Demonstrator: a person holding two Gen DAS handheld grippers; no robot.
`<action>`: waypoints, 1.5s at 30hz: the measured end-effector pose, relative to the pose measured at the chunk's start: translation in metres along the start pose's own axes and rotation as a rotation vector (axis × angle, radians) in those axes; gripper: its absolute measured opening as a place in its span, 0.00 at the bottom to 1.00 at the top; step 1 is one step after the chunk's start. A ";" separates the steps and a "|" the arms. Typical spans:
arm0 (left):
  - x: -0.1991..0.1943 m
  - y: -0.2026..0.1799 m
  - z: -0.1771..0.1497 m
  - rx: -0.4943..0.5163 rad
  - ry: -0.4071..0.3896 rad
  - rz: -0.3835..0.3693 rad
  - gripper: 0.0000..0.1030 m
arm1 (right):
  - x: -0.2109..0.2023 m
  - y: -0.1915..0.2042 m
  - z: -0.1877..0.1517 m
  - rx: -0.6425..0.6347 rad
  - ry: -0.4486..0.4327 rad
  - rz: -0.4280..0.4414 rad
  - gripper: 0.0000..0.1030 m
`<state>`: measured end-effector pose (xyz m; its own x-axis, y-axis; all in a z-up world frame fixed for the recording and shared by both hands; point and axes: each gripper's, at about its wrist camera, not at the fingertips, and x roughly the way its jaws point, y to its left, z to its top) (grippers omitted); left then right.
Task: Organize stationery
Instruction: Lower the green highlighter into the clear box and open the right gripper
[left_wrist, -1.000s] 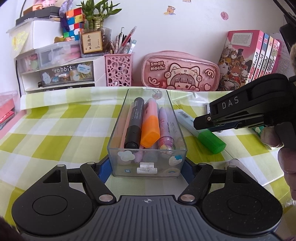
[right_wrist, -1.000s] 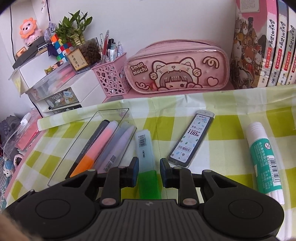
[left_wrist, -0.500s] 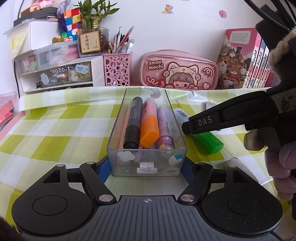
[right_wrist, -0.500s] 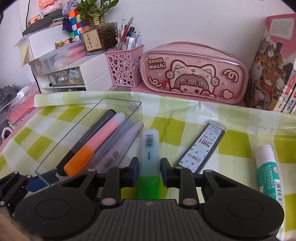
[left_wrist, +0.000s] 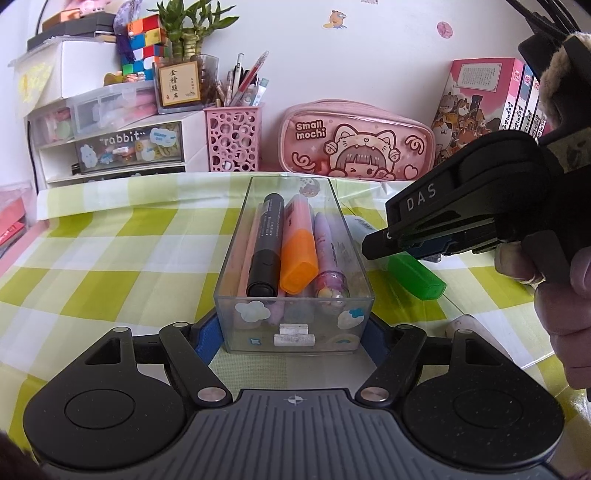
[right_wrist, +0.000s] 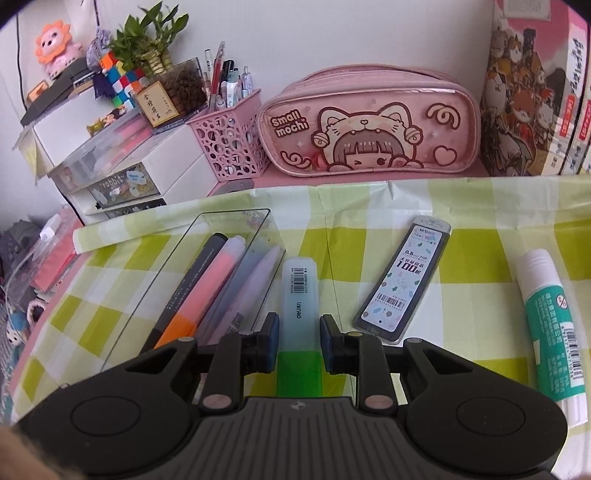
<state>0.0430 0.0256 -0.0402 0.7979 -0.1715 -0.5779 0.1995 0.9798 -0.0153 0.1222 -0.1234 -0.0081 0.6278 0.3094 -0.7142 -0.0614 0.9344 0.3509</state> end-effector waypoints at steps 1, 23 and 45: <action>0.000 0.000 0.000 0.000 0.000 0.000 0.71 | -0.001 -0.002 0.001 0.026 0.003 0.013 0.46; 0.000 -0.001 -0.001 0.011 0.002 0.006 0.71 | -0.018 -0.003 0.025 0.348 0.003 0.244 0.46; 0.001 -0.002 0.000 0.011 0.003 0.004 0.71 | 0.003 0.015 0.028 0.350 0.023 0.191 0.47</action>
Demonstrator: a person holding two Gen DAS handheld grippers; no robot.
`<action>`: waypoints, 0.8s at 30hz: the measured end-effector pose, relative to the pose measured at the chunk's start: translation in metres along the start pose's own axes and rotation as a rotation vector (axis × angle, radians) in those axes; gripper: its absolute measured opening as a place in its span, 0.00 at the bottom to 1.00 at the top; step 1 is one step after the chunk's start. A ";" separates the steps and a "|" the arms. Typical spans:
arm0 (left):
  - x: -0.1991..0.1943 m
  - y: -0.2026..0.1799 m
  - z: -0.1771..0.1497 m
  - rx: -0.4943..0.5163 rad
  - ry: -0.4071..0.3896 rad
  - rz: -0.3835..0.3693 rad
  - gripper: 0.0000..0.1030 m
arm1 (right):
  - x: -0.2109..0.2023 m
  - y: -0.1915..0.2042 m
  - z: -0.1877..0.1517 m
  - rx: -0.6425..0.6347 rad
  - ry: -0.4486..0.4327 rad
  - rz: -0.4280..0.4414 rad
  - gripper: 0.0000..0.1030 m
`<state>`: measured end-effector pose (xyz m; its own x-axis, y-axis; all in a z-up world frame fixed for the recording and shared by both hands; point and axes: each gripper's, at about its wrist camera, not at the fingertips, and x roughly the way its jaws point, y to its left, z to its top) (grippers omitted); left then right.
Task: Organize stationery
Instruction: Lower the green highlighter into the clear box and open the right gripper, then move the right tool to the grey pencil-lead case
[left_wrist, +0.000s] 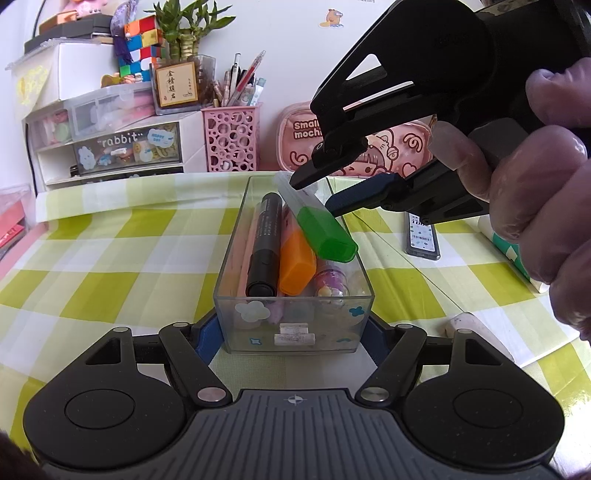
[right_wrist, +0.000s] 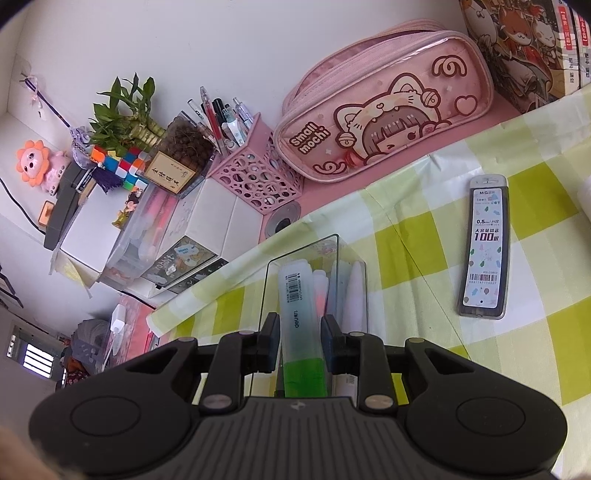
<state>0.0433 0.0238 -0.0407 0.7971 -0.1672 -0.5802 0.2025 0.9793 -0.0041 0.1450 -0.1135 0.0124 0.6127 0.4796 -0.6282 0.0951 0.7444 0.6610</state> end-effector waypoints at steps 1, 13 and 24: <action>0.000 0.000 0.000 -0.001 0.000 0.000 0.71 | -0.001 0.001 0.000 -0.007 -0.004 -0.001 0.47; 0.000 0.000 0.000 0.000 0.000 0.000 0.71 | 0.010 0.036 0.002 -0.246 -0.008 -0.023 0.42; 0.000 0.000 0.000 -0.001 0.000 0.000 0.71 | 0.014 0.036 0.003 -0.331 -0.030 -0.159 0.36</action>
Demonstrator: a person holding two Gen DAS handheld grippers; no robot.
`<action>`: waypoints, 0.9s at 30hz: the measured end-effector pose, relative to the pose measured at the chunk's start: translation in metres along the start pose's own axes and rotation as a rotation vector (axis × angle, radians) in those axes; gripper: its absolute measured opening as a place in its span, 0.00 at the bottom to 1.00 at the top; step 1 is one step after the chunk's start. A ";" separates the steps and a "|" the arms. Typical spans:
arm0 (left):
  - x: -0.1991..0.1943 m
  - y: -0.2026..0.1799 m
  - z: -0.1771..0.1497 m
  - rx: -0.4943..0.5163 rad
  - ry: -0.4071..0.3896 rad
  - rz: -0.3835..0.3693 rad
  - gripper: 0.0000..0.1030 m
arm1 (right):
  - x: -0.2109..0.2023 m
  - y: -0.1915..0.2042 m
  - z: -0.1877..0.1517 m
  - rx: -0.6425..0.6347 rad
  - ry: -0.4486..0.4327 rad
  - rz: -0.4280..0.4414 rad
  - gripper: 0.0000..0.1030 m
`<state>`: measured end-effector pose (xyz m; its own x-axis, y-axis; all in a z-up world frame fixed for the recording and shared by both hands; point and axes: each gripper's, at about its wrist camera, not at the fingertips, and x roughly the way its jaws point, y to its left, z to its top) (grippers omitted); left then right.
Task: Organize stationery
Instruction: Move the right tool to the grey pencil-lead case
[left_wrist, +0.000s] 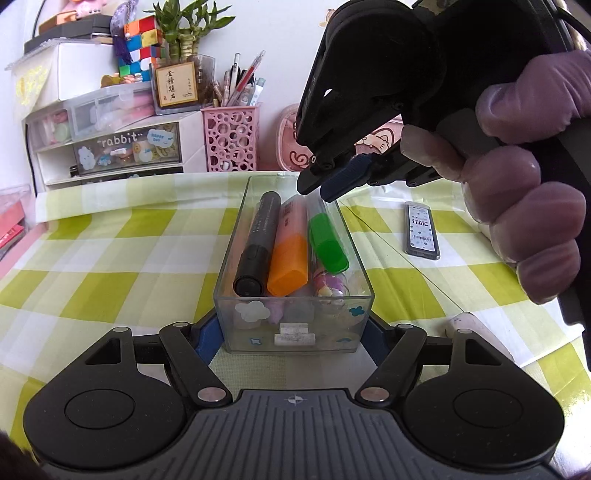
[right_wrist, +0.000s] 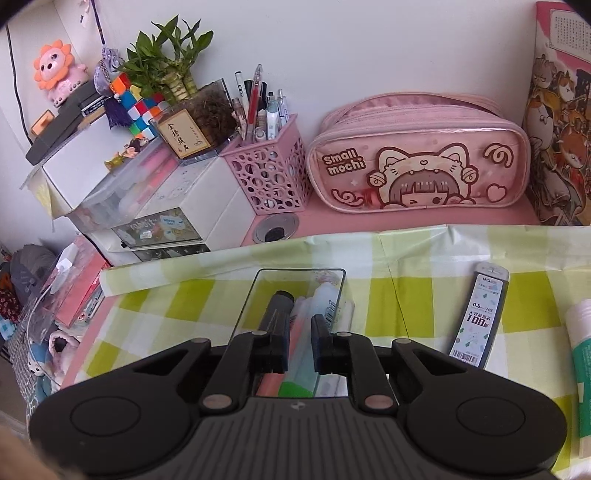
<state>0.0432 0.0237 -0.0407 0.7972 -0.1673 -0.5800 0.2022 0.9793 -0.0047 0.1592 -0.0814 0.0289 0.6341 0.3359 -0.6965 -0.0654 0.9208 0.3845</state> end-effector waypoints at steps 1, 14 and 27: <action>0.000 0.000 0.000 0.000 0.000 0.000 0.71 | -0.001 0.000 0.000 0.004 0.001 0.012 0.36; 0.000 0.000 0.000 0.000 0.000 0.000 0.71 | -0.035 -0.023 -0.003 0.004 -0.052 0.010 0.56; 0.000 0.000 0.000 0.000 0.000 0.001 0.71 | -0.092 -0.089 -0.041 0.025 -0.155 -0.089 0.72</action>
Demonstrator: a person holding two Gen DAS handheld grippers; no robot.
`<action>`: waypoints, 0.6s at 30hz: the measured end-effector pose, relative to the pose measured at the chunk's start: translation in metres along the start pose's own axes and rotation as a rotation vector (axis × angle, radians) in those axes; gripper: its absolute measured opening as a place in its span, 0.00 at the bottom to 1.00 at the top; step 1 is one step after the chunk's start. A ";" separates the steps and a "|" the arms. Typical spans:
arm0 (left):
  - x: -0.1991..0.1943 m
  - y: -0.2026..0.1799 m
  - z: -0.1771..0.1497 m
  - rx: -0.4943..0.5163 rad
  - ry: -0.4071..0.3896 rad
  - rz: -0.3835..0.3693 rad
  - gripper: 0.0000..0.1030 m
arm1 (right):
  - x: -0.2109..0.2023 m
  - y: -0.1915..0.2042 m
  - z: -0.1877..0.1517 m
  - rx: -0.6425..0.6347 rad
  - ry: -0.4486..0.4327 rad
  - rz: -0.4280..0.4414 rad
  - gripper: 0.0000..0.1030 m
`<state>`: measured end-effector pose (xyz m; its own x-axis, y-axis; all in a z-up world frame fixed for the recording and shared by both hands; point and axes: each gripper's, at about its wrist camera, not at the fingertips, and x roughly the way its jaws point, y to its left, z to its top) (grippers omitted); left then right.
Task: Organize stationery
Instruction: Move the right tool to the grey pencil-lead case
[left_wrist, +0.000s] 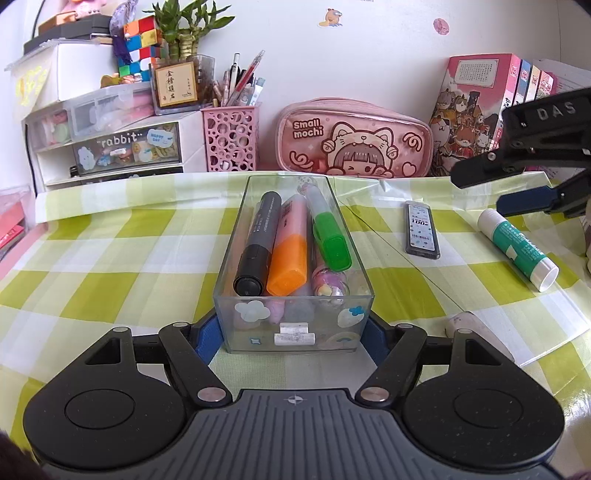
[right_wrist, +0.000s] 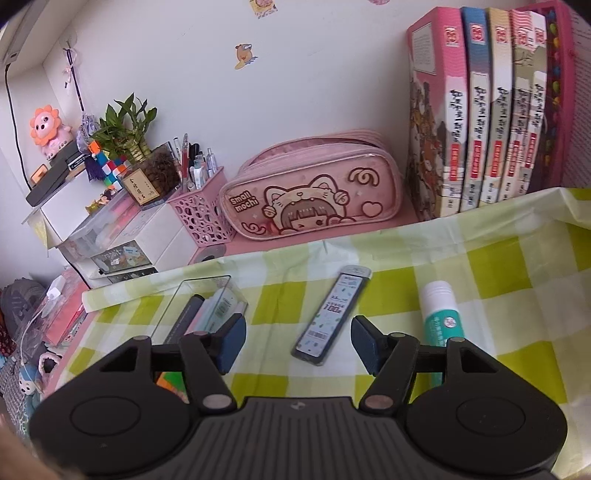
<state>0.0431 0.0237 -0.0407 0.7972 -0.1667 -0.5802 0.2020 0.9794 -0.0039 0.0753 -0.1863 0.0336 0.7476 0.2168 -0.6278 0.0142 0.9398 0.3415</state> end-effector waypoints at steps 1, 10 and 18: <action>0.000 0.000 0.000 0.000 0.000 0.000 0.71 | -0.003 -0.002 -0.003 -0.008 -0.007 -0.013 0.73; 0.000 0.000 0.000 0.000 0.000 0.000 0.71 | -0.022 -0.020 -0.031 -0.122 -0.061 -0.167 0.78; 0.000 0.000 0.000 0.000 0.000 0.000 0.71 | -0.012 -0.033 -0.037 -0.095 -0.034 -0.223 0.78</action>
<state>0.0432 0.0234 -0.0407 0.7971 -0.1667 -0.5803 0.2020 0.9794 -0.0040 0.0408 -0.2105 0.0041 0.7548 -0.0067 -0.6559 0.1202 0.9844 0.1282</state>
